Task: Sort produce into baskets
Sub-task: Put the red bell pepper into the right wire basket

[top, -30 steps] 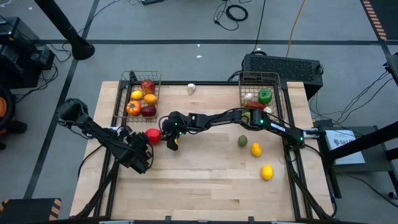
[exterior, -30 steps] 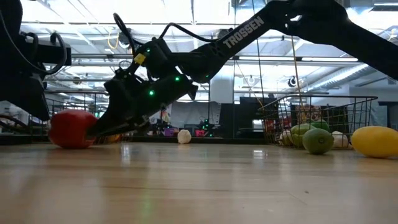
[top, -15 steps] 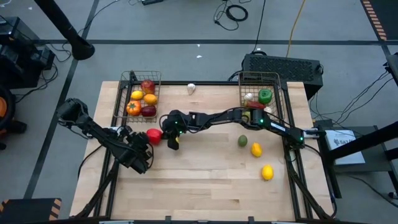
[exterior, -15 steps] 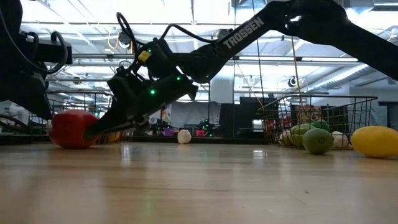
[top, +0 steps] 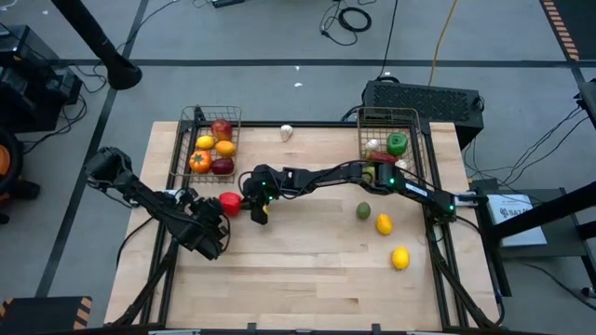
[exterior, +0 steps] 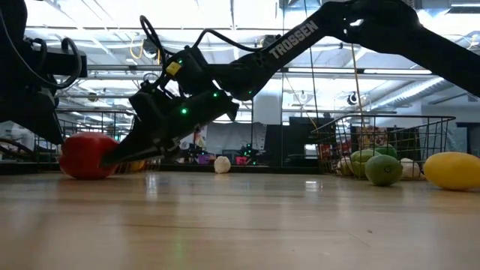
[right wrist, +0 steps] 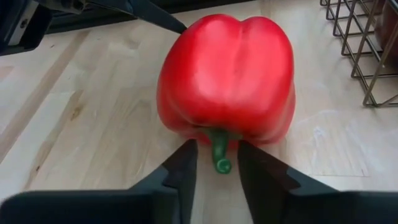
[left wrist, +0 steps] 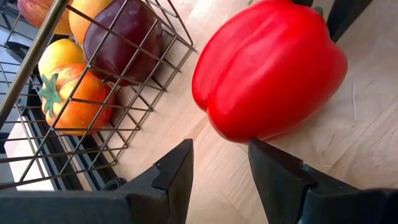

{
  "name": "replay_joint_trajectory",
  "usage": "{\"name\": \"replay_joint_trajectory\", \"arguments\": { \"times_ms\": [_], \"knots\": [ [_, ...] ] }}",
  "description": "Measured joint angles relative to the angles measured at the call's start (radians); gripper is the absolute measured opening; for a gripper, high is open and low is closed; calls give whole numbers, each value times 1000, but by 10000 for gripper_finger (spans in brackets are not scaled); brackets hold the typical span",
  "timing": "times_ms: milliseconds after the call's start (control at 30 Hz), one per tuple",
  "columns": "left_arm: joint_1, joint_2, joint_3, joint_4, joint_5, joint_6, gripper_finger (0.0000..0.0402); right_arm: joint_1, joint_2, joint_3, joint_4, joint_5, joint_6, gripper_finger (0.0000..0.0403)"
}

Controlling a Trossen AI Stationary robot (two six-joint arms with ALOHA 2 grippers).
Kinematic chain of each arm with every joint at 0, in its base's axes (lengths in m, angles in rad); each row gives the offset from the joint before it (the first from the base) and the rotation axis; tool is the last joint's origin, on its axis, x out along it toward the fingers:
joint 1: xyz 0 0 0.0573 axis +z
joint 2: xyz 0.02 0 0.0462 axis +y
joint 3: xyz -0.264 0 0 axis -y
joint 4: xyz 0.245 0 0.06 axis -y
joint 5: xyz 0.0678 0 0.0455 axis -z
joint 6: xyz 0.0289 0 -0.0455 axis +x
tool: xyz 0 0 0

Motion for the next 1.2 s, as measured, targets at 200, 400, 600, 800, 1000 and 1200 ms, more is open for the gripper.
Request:
{"name": "replay_joint_trajectory", "arguments": {
  "times_ms": [200, 400, 600, 800, 1000, 1200],
  "knots": [
    [0, 0, 0, 1, 0, 0, 161, 0, 0, 0, 0, 1, 2, 129],
    [0, 0, 0, 1, -2, 0, 161, 0, 0, 0, -9, 1, 2, 88],
    [0, 0, 0, 2, -5, 0, 161, 0, 0, 0, -17, 10, 2, 56],
    [0, 0, 0, 2, -5, 0, 161, 0, -1, 0, -17, 34, 0, 15],
    [0, 0, 5, -10, -5, 0, 161, -1, -2, 0, -17, 34, -18, 8],
    [-3, 0, 122, -183, 14, -27, 161, -8, -47, 0, -134, 28, -47, 3]
  ]
}}
